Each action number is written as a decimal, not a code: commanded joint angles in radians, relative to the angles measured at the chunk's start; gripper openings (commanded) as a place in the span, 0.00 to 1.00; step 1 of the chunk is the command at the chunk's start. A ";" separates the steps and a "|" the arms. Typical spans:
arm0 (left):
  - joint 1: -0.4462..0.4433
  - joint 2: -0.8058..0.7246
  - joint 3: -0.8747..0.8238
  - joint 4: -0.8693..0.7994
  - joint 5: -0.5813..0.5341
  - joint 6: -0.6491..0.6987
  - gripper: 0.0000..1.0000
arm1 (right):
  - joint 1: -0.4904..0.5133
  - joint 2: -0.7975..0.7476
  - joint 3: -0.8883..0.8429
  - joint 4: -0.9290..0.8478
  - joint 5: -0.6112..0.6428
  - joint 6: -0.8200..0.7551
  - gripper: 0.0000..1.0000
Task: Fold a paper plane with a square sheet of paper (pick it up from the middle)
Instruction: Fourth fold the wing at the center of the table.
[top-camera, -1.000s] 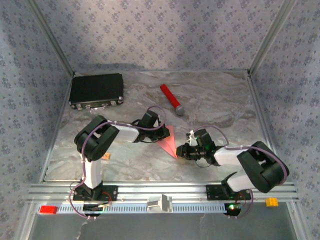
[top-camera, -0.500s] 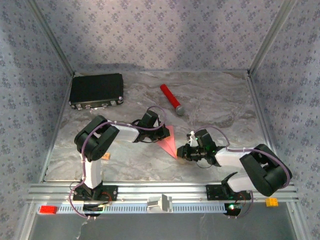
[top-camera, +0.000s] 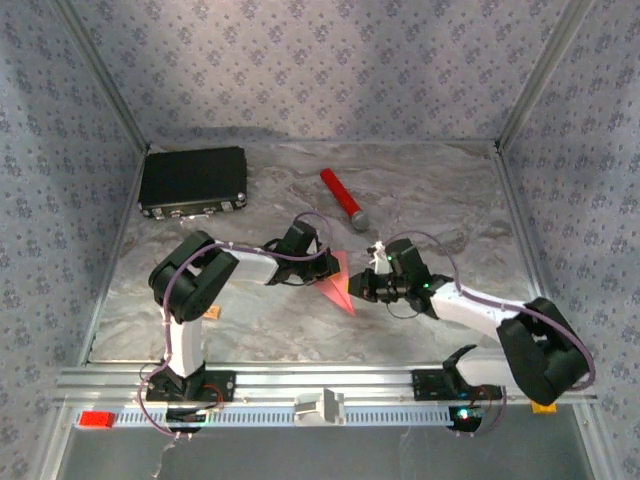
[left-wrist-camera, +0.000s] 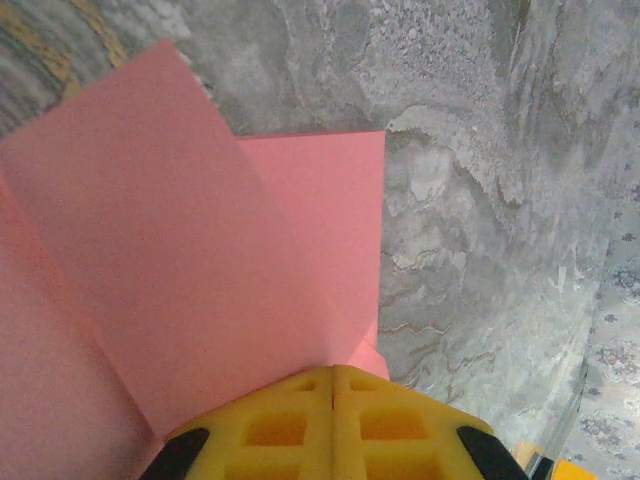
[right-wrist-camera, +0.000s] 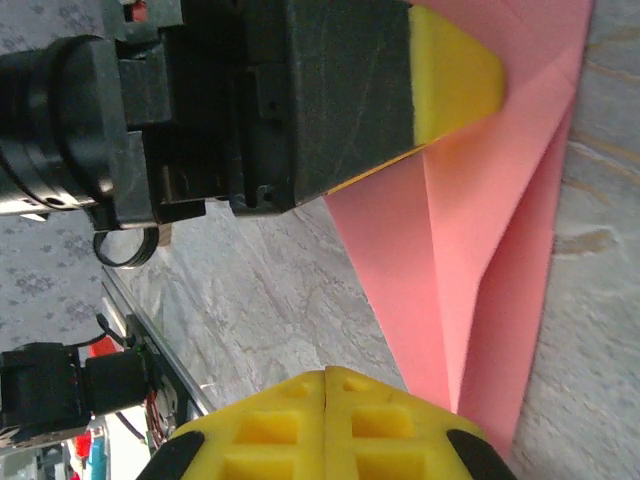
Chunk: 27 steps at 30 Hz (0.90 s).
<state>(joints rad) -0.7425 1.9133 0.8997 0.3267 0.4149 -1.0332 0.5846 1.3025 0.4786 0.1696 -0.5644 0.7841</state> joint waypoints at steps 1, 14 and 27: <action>-0.008 0.028 -0.019 -0.032 -0.008 0.004 0.06 | 0.033 0.069 0.053 -0.036 0.006 -0.037 0.04; -0.008 0.030 -0.015 -0.034 -0.007 0.005 0.06 | 0.074 0.197 0.102 -0.101 0.105 -0.061 0.03; -0.009 0.030 -0.019 -0.035 -0.006 0.005 0.06 | 0.070 0.199 -0.015 0.016 0.089 0.000 0.03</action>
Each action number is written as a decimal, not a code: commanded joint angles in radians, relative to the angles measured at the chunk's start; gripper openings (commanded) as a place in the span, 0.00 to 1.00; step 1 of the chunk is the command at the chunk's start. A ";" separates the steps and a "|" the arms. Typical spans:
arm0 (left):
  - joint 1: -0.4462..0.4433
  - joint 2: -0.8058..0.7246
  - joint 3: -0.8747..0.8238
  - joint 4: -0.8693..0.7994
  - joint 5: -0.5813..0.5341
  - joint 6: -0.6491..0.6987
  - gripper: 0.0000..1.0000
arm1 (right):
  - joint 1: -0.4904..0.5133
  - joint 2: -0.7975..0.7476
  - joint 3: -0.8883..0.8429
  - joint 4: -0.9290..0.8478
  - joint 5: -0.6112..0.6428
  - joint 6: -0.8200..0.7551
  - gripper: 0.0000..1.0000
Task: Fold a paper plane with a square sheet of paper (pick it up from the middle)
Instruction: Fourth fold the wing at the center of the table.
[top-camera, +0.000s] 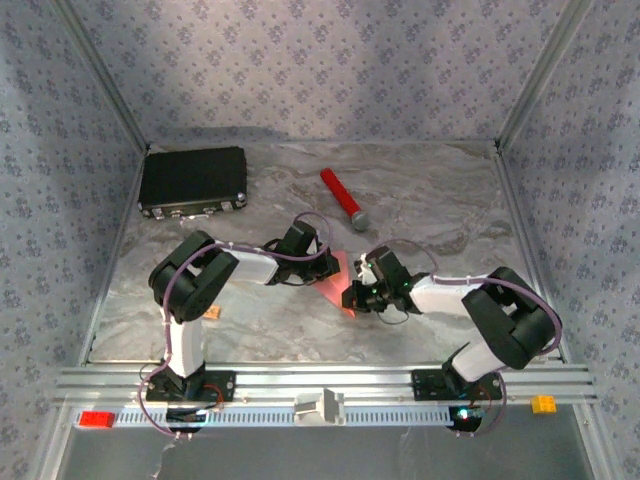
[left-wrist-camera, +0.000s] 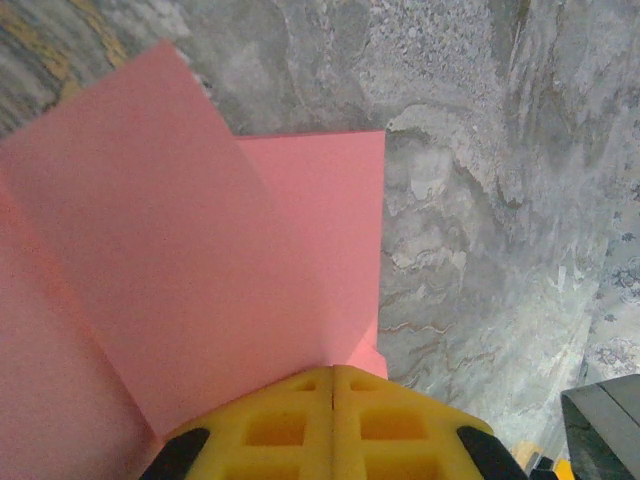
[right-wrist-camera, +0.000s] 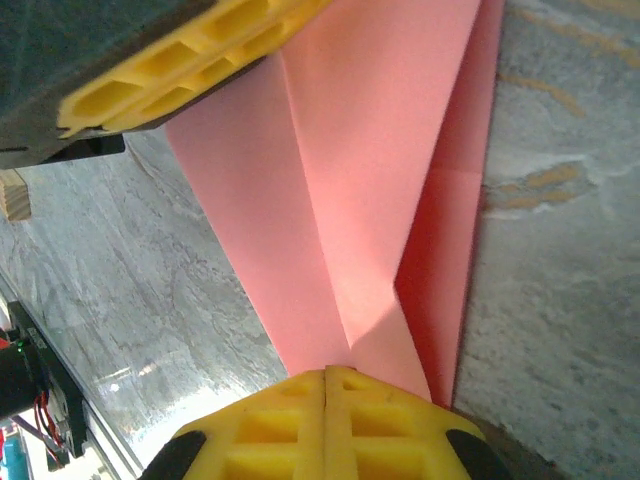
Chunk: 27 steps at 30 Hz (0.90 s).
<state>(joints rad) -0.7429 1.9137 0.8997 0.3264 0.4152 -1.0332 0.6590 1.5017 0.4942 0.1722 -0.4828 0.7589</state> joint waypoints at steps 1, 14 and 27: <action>-0.008 0.029 -0.019 -0.035 -0.009 0.005 0.06 | -0.005 -0.001 -0.041 0.021 0.009 0.029 0.03; -0.005 0.036 -0.036 -0.027 -0.017 -0.006 0.05 | -0.006 -0.113 -0.184 0.064 -0.011 0.066 0.03; -0.007 0.036 -0.045 0.000 -0.006 -0.015 0.05 | -0.008 -0.291 -0.231 -0.035 -0.019 0.093 0.05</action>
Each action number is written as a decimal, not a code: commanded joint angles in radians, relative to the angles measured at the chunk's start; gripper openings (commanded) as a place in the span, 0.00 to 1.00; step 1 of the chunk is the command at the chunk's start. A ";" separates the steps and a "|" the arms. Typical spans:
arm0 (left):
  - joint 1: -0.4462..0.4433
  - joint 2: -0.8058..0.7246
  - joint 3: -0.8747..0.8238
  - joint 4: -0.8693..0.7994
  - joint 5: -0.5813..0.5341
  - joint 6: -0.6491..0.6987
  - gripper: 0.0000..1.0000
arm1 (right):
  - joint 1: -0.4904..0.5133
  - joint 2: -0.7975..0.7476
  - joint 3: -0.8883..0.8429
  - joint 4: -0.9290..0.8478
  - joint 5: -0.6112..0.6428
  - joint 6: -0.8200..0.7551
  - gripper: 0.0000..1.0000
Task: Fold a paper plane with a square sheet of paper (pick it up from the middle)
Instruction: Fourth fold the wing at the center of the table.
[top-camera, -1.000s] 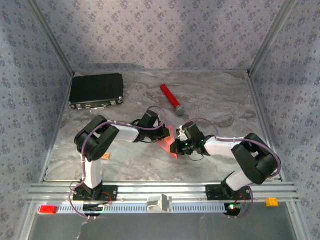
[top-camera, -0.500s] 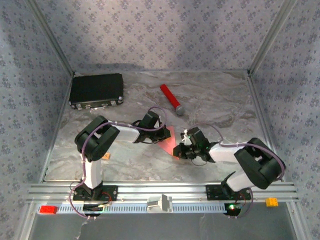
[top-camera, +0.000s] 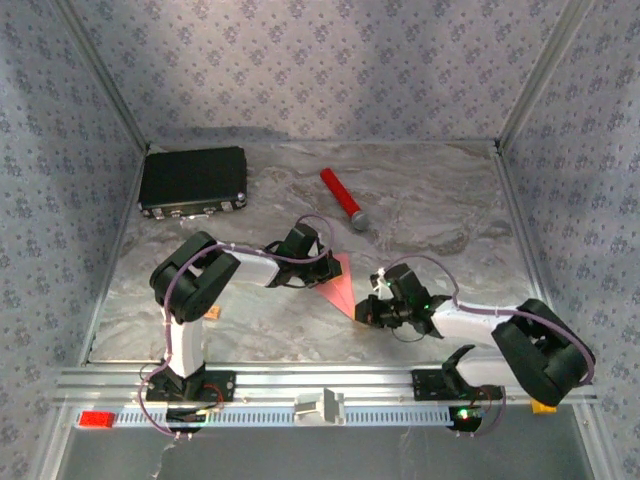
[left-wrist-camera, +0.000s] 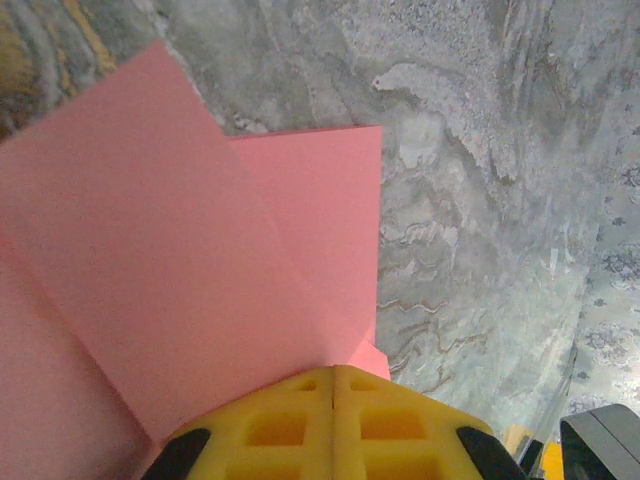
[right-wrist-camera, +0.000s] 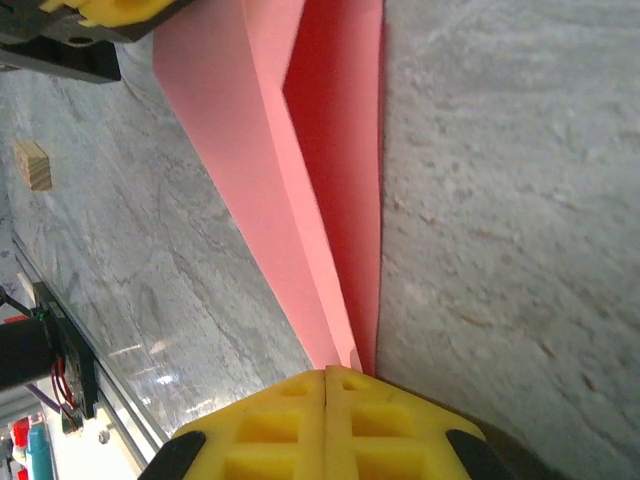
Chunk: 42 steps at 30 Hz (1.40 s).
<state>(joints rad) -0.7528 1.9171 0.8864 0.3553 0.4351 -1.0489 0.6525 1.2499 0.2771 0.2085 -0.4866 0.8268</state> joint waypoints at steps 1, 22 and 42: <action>0.002 0.031 -0.034 -0.022 -0.025 0.003 0.05 | -0.003 -0.066 -0.006 -0.081 -0.014 0.032 0.05; -0.005 0.032 -0.035 -0.005 -0.018 0.007 0.05 | -0.033 0.249 0.300 -0.081 -0.010 0.004 0.04; -0.002 0.033 -0.045 -0.011 -0.033 -0.002 0.05 | 0.002 0.166 0.049 0.014 0.007 0.093 0.03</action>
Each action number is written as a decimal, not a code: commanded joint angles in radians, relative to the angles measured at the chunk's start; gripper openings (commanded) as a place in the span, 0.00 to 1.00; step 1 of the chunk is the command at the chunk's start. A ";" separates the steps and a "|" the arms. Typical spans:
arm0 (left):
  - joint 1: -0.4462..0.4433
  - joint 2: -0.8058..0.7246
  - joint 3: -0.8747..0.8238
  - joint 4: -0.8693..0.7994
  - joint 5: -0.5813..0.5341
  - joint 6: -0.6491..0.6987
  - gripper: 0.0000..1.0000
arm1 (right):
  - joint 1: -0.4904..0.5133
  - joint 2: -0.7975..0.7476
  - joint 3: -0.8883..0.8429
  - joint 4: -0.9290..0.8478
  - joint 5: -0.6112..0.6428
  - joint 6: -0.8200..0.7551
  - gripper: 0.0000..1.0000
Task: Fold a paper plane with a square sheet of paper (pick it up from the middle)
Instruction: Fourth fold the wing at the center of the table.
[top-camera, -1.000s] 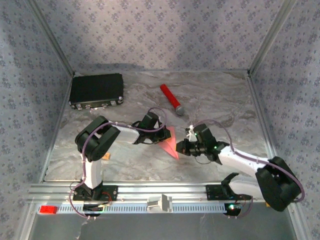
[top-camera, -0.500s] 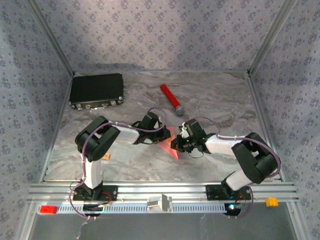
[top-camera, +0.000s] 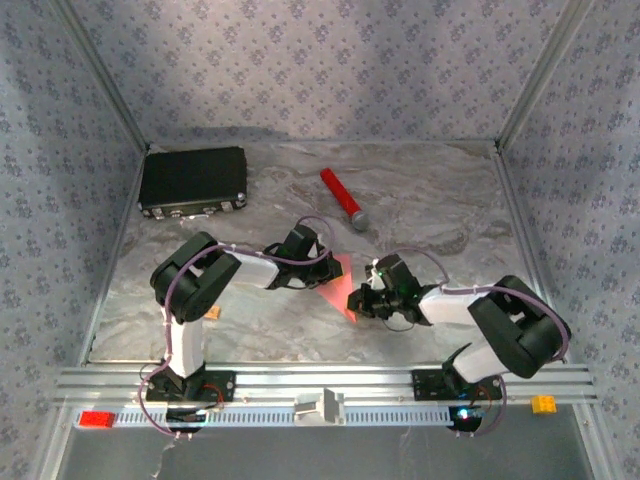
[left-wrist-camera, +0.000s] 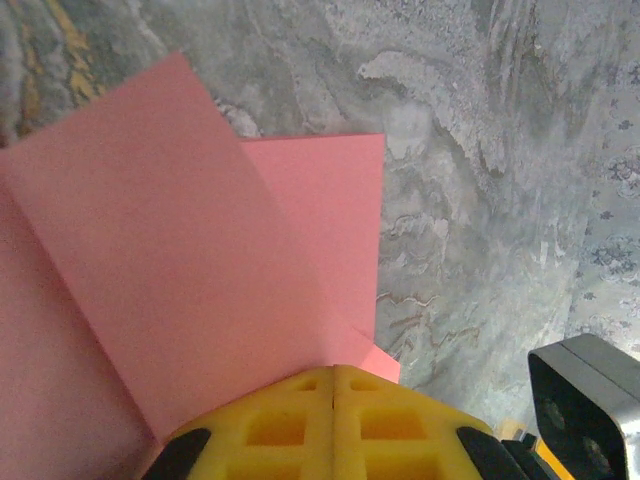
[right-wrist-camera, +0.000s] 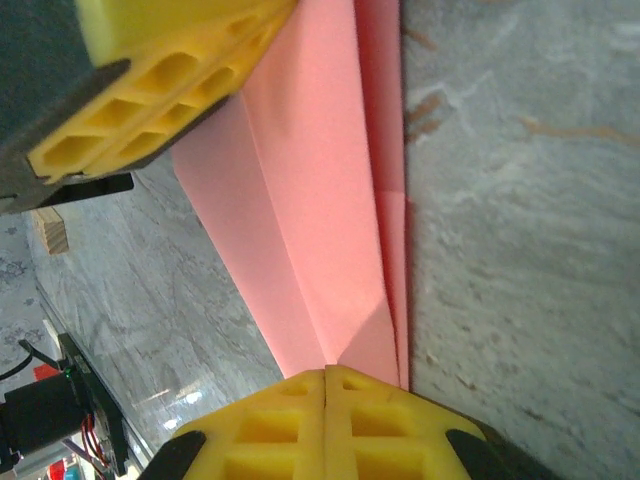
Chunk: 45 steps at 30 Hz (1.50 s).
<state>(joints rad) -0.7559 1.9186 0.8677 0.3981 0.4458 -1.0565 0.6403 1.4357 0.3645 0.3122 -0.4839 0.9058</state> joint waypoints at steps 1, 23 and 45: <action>0.004 0.032 -0.026 -0.058 -0.047 0.004 0.05 | 0.016 -0.031 -0.044 -0.094 0.002 0.013 0.03; -0.005 0.035 -0.022 -0.060 -0.038 0.007 0.05 | 0.015 -0.306 0.000 -0.286 -0.004 -0.036 0.04; -0.005 0.041 -0.027 -0.054 -0.039 0.004 0.05 | 0.065 -0.136 -0.130 -0.126 -0.058 0.016 0.04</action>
<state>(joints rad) -0.7624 1.9198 0.8658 0.3985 0.4534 -1.0634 0.6876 1.3296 0.2802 0.2752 -0.5274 0.9096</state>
